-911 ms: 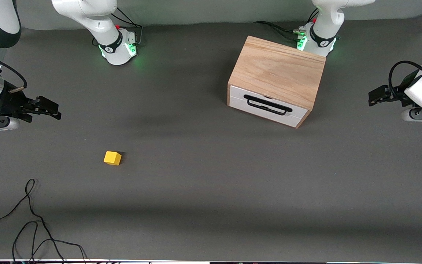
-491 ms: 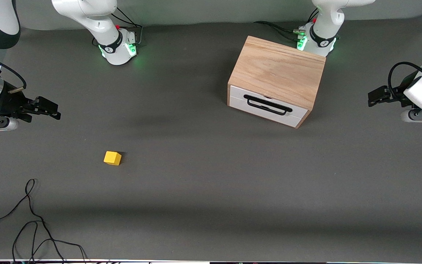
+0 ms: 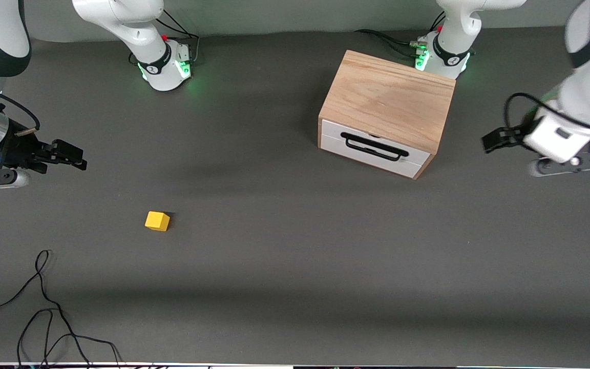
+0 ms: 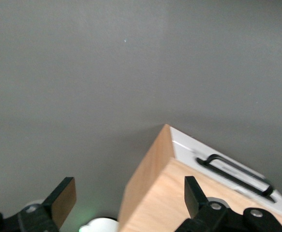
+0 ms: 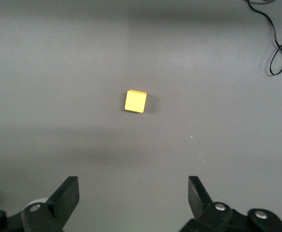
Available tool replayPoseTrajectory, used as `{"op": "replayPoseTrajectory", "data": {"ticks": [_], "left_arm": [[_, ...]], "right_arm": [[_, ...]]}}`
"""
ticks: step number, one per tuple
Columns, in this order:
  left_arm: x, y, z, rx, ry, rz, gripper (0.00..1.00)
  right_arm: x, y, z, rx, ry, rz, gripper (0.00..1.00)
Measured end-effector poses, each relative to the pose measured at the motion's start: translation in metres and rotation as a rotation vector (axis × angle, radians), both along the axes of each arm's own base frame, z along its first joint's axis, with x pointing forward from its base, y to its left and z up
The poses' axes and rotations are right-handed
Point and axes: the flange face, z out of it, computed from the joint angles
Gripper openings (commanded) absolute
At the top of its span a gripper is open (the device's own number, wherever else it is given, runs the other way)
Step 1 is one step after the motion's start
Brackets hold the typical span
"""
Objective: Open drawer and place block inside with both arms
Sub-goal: 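Move the left gripper to the black drawer handle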
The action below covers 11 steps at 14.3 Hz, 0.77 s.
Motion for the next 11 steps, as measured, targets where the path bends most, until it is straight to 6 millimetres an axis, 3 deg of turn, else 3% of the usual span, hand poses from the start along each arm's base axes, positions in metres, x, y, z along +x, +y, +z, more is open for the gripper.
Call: {"op": "replayPoseTrajectory", "data": {"ticks": [7, 11], "left_arm": [[-0.014, -0.137, -0.026, 0.079, 0.027, 0.589, 1.00], [-0.033, -0.204, -0.051, 0.157, 0.040, 0.781, 1.00]], "right_arm": [[-0.002, 0.000, -0.002, 0.000, 0.019, 0.001, 1.00], [-0.002, 0.000, -0.005, 0.000, 0.026, 0.001, 1.00]]}}
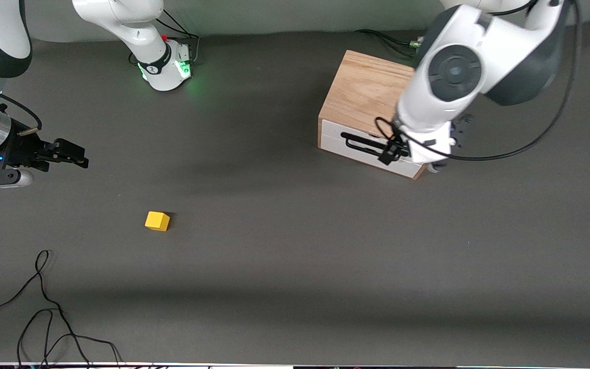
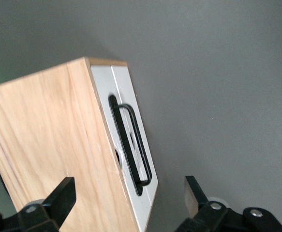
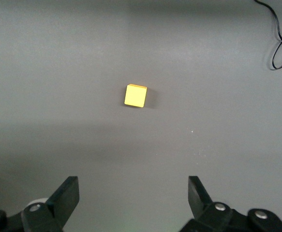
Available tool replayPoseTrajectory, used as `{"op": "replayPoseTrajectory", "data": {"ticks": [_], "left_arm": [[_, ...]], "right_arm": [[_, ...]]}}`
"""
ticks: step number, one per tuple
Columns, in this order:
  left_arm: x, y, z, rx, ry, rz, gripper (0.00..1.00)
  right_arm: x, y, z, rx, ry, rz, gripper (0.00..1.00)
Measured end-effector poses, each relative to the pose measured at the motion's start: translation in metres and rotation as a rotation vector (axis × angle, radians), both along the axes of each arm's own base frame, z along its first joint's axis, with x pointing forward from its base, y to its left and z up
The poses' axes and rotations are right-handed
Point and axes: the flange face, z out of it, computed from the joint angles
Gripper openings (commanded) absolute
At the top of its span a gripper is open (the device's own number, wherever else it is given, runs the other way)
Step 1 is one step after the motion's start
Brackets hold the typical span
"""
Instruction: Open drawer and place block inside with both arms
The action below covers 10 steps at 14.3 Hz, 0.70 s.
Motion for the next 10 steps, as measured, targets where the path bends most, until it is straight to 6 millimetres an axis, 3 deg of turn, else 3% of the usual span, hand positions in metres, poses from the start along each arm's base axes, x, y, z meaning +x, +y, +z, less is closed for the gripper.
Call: {"op": "replayPoseTrajectory", "data": {"ticks": [2, 5, 10], "left_arm": [[-0.003, -0.008, -0.007, 0.023, 0.006, 0.057, 1.00], [0.003, -0.005, -0.023, 0.044, 0.030, 0.091, 1.00], [0.025, -0.001, -0.102, 0.099, 0.118, 0.117, 1.00]], "right_arm": [[0.000, 0.000, 0.000, 0.000, 0.000, 0.000, 1.00], [0.000, -0.002, 0.000, 0.000, 0.000, -0.003, 1.00], [0.001, -0.002, -0.005, 0.000, 0.012, -0.004, 1.00]]}}
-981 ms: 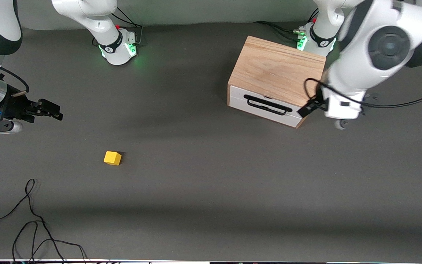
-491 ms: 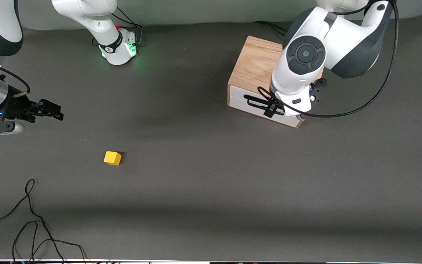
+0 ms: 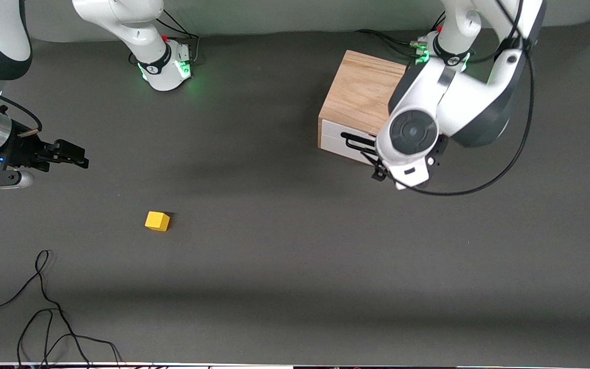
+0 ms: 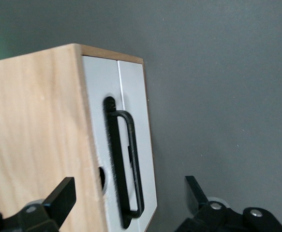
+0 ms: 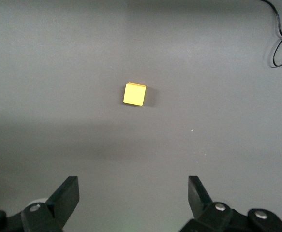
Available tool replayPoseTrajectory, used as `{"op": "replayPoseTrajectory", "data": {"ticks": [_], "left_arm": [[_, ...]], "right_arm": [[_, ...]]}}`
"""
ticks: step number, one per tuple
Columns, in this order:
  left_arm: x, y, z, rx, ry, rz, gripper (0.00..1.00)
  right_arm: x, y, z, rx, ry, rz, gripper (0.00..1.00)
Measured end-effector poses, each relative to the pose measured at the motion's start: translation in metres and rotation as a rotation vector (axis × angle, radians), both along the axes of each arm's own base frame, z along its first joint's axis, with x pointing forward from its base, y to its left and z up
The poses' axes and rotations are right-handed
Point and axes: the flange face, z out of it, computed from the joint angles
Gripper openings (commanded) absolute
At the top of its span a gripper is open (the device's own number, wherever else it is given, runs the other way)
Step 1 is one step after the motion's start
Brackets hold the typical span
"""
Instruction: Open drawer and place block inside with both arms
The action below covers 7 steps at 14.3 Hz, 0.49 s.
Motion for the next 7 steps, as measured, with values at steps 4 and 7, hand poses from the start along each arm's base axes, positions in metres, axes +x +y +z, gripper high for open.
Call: {"op": "replayPoseTrajectory", "data": {"ticks": [4, 7], "left_arm": [[0.009, -0.004, -0.053, 0.032, 0.038, 0.062, 1.00], [0.008, -0.007, -0.079, 0.063, 0.060, 0.111, 1.00]], "right_arm": [[0.004, 0.000, -0.011, -0.001, 0.018, 0.000, 1.00], [0.008, 0.000, -0.019, -0.001, 0.024, 0.000, 1.00]]}}
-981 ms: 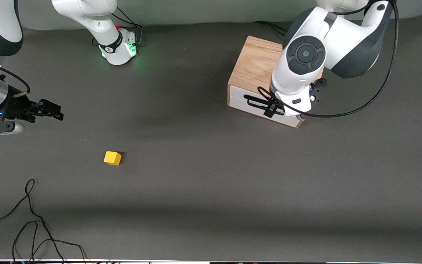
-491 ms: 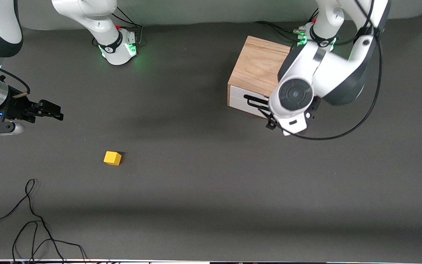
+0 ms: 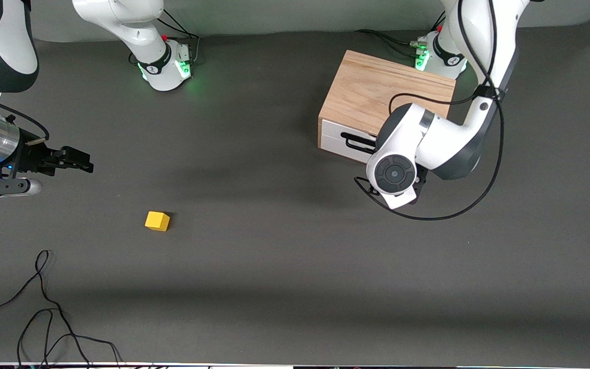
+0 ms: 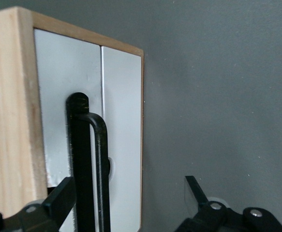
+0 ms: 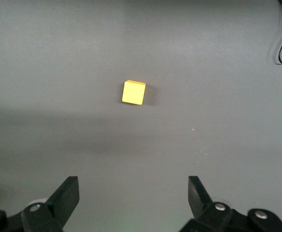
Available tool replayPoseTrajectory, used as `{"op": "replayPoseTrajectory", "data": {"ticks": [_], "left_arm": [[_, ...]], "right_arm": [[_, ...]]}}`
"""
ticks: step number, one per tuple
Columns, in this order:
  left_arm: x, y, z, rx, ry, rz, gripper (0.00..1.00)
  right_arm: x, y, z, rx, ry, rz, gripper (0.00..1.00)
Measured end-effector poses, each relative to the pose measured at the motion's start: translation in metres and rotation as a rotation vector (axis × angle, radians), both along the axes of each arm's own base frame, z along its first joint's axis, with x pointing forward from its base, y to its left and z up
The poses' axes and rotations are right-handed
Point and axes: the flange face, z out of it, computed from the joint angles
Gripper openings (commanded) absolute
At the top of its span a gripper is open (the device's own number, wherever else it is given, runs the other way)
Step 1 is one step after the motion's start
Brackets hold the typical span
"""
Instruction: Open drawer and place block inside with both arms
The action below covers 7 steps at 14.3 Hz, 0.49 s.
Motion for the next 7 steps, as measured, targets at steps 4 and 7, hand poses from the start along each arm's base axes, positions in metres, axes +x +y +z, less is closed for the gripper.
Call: {"op": "replayPoseTrajectory", "data": {"ticks": [4, 7], "left_arm": [[-0.007, -0.003, -0.017, 0.008, 0.008, 0.003, 1.00], [-0.012, -0.008, -0.027, 0.003, 0.002, -0.004, 1.00]], "right_arm": [[0.010, 0.000, -0.017, -0.001, -0.004, -0.001, 1.00], [0.014, 0.000, -0.019, -0.022, -0.022, 0.007, 1.00]]}}
